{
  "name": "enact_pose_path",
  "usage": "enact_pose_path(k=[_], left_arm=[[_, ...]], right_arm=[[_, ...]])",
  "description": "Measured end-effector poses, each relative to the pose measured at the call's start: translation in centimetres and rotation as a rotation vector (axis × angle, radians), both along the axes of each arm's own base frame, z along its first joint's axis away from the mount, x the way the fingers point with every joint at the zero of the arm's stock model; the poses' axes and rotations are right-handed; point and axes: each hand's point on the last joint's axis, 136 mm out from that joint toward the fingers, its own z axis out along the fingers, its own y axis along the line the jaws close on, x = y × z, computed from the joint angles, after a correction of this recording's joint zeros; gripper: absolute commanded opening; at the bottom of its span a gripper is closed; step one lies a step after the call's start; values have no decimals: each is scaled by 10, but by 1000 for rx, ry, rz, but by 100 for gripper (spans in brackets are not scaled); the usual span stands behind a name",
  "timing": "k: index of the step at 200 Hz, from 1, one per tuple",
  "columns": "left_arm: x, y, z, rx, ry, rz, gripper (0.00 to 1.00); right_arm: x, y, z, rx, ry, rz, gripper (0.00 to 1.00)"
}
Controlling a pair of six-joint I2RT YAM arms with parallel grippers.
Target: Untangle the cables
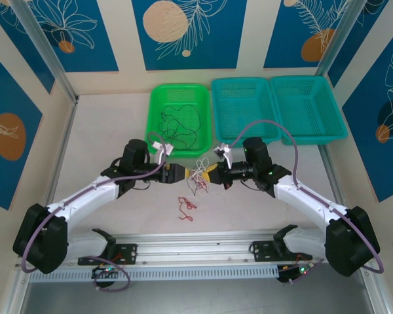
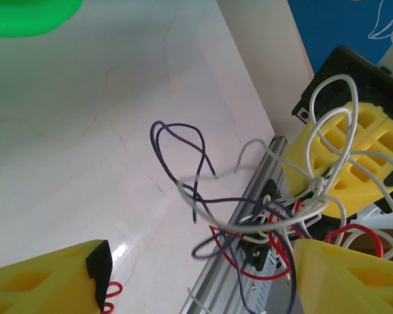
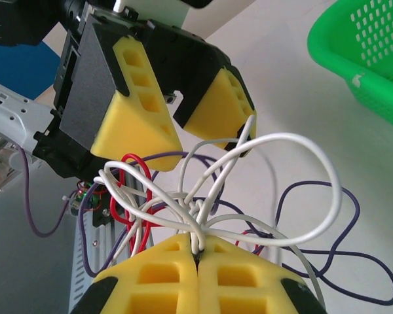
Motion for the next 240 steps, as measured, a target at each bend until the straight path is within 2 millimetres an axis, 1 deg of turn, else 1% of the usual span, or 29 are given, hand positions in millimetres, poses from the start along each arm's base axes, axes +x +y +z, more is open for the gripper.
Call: enact_pose_path(k=[34, 41, 46, 52, 58, 67, 72, 97, 105, 118, 124, 133, 143, 156, 165, 170, 183, 190, 203, 225, 240], left_arm=[[-5, -2, -4, 2, 21, -23, 60], [-6, -4, -5, 3, 28, -30, 56], [-8, -5, -6, 2, 35, -36, 51], [-9, -7, -8, 3, 38, -44, 44], [-11, -9, -9, 3, 43, -53, 33], [-12, -10, -12, 7, 54, -59, 13], [-13, -11, -13, 8, 56, -62, 0], [-9, -9, -15, 38, 28, -39, 0], [-5, -4, -14, 61, 11, -9, 0], [4, 9, -9, 106, -23, 72, 0], [8, 16, -5, 122, -39, 109, 0], [16, 32, 4, 149, -70, 188, 0], [27, 53, 14, 179, -101, 288, 0], [38, 84, 28, 222, -143, 420, 0], [43, 103, 37, 252, -168, 497, 0], [45, 112, 40, 270, -179, 532, 0], [47, 131, 47, 319, -203, 600, 0], [48, 138, 48, 341, -208, 626, 0], [48, 149, 48, 388, -210, 660, 0], [47, 158, 43, 440, -198, 683, 0], [48, 163, 45, 470, -201, 693, 0]], right_arm=[[3, 1, 4, 13, -3, -11, 0], [3, 1, 4, 14, -1, -13, 0], [3, 1, 4, 16, -2, -14, 0], [4, 1, 5, 17, 0, -15, 0], [4, 1, 5, 18, -2, -15, 0], [4, 1, 6, 20, -1, -16, 0], [4, 1, 6, 21, 0, -17, 0], [7, 0, 5, 11, -4, -36, 0], [9, -3, 3, -2, -10, -61, 0], [16, -11, -3, -41, -19, -141, 0], [21, -18, -7, -68, -21, -198, 0], [29, -32, -14, -108, -15, -298, 0], [39, -53, -24, -149, 16, -430, 0], [51, -90, -39, -195, 80, -628, 0], [56, -114, -49, -219, 126, -747, 0], [58, -130, -55, -229, 164, -826, 0], [59, -163, -68, -244, 251, -989, 0], [58, -178, -74, -251, 298, -1060, 0], [56, -198, -82, -255, 374, -1160, 0], [50, -224, -96, -261, 492, -1281, 0], [43, -241, -108, -278, 591, -1363, 0]])
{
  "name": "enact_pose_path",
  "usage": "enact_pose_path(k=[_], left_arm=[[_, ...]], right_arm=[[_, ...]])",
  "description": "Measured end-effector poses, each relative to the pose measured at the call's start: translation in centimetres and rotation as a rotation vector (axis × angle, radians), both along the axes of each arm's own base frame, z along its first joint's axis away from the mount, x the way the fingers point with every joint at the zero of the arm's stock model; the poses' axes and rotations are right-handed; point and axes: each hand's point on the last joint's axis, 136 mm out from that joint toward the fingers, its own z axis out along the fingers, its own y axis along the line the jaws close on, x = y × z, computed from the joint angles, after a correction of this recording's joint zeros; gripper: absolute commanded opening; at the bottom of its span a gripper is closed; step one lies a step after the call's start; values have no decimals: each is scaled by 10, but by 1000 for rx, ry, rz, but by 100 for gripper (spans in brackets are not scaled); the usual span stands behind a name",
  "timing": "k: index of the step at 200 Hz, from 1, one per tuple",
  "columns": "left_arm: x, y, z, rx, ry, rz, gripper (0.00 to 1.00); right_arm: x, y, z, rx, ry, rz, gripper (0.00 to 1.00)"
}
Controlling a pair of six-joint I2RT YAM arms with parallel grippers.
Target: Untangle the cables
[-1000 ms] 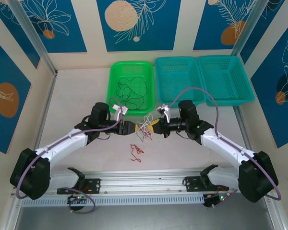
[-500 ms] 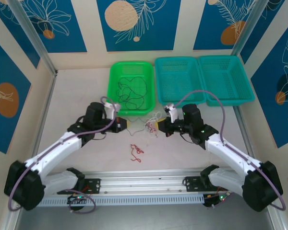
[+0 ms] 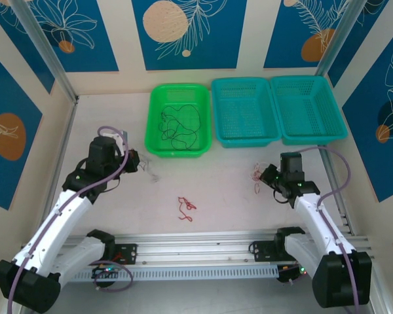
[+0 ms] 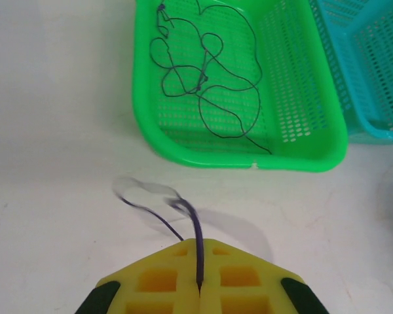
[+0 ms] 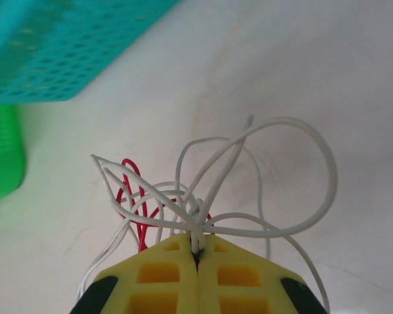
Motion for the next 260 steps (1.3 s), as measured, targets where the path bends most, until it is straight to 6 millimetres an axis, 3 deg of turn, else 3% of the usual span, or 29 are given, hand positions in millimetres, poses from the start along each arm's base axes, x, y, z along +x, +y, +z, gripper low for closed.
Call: enact_pose_path(k=[32, 53, 92, 128, 149, 194, 223, 260], left_arm=[[6, 19, 20, 37, -27, 66, 0], [11, 23, 38, 17, -67, 72, 0], [26, 7, 85, -53, -153, 9, 0], [50, -13, 151, -137, -284, -53, 0], [71, -28, 183, -196, -354, -90, 0], [126, -61, 220, -241, -413, -154, 0], [158, -79, 219, -222, -418, -185, 0], [193, -95, 168, -184, -318, -199, 0]], right_arm=[[-16, -33, -20, 36, 141, -183, 0], [-13, -29, -18, 87, 132, -170, 0], [-2, 17, -5, 197, 60, 27, 0], [-17, 77, -2, 236, 29, 308, 0], [-28, 105, 3, 243, 3, 448, 0], [-40, 137, 12, 261, -49, 614, 0], [-47, 149, 14, 263, -60, 672, 0], [-50, 155, 16, 262, -72, 701, 0]])
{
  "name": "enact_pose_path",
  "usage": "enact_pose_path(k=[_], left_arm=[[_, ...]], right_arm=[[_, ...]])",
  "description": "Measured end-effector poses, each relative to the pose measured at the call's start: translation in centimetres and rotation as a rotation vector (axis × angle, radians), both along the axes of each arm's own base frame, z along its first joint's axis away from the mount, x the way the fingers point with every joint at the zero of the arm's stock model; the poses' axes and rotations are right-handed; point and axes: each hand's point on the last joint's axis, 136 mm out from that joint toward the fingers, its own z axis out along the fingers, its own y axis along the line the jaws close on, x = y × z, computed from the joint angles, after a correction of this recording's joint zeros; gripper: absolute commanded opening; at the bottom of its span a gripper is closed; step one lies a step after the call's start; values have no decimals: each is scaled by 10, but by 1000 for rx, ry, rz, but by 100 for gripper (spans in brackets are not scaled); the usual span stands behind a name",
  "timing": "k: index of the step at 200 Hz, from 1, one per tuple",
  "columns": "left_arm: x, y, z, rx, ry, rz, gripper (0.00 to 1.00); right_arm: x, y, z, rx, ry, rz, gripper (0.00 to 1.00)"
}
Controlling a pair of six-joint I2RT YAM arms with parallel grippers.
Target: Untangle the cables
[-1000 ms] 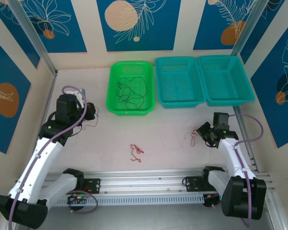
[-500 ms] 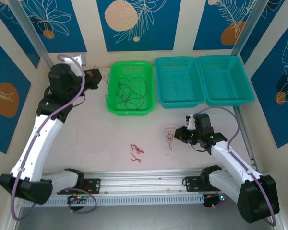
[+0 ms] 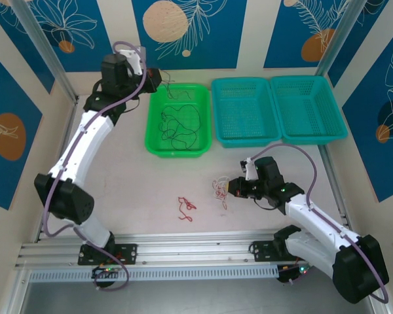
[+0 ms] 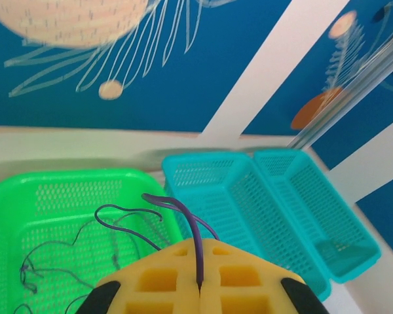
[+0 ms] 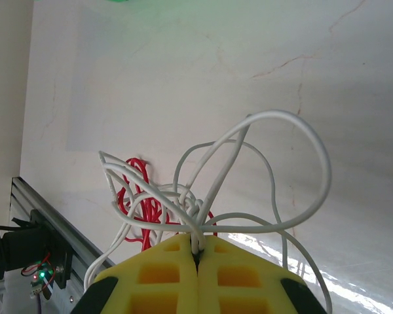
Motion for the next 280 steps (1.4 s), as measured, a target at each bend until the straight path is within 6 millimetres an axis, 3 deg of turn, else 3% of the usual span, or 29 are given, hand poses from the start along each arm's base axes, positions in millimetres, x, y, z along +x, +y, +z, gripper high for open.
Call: enact_pose_path(k=[6, 10, 35, 55, 83, 111, 142, 160, 176, 193, 213, 231, 251, 280], left_arm=[[4, -2, -10, 8, 19, -2, 0], [7, -4, -17, 15, 31, -5, 6], [14, -9, -55, 59, 106, -14, 58], [11, -11, -78, 77, 162, -31, 70], [-4, -15, -101, 97, 211, -66, 71], [-41, -18, -109, 105, 247, -104, 70], [-116, -35, -106, 101, 259, -192, 69], [-162, -46, -116, 88, 280, -254, 69], [-201, -53, -143, 82, 349, -300, 69], [-236, -55, -190, 116, 467, -331, 68], [-274, -56, -243, 185, 595, -357, 68], [-302, -54, -278, 234, 676, -372, 68], [-315, -48, -303, 255, 736, -356, 67], [-312, -46, -327, 265, 766, -317, 66]], right_arm=[[0, 1, 1, 1, -4, 3, 0], [-1, 1, 2, 2, -7, 3, 0], [-2, 1, 7, 9, -27, 5, 0], [-3, 0, 11, 14, -39, 5, 0], [-4, -1, 15, 17, -53, 2, 0], [-3, -2, 14, 9, -54, -3, 0], [-3, -2, 11, 3, -54, -7, 0], [-5, -4, 6, -10, -45, -13, 0], [-6, -6, 1, -22, -36, -16, 0], [-7, -6, 0, -25, -32, -14, 0], [-7, -6, -1, -28, -30, -16, 0], [-8, -7, -2, -31, -24, -16, 0], [-9, -7, -6, -39, -8, -15, 0], [-13, -8, -9, -47, 8, -8, 0]])
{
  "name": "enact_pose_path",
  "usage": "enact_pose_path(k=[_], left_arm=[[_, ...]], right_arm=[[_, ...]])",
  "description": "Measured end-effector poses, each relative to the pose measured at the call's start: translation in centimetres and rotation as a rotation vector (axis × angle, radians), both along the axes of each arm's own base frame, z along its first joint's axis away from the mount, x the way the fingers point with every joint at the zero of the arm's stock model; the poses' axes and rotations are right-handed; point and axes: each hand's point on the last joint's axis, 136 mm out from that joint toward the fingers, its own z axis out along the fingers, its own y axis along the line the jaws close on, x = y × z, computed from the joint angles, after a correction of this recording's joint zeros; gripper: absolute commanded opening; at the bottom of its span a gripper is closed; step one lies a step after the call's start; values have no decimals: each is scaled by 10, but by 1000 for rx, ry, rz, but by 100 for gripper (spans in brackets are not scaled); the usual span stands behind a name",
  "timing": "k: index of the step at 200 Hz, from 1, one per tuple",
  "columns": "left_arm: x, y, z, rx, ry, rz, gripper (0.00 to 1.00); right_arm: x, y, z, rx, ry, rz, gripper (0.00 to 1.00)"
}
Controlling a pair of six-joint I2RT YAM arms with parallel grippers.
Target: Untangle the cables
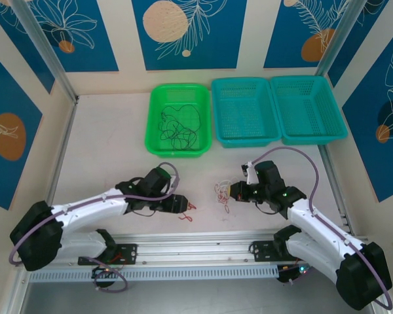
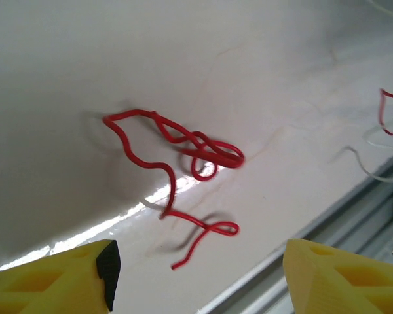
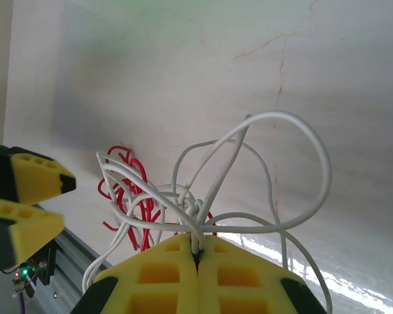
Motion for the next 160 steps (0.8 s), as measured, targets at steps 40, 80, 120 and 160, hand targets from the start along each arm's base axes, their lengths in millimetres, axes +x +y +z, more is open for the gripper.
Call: enact_pose_path(k=[40, 80, 120, 160], left_arm=[[9, -11, -27, 17, 17, 1, 49], [13, -18, -35, 9, 21, 3, 1], [15, -20, -30, -8, 5, 0, 0], [24, -28, 12, -73, -89, -30, 0]], right_arm=[[-8, -3, 3, -2, 3, 5, 0], [-15, -7, 7, 0, -8, -2, 0], [-16, -6, 7, 4, -15, 5, 0], [-20, 6, 14, 62, -60, 62, 0]])
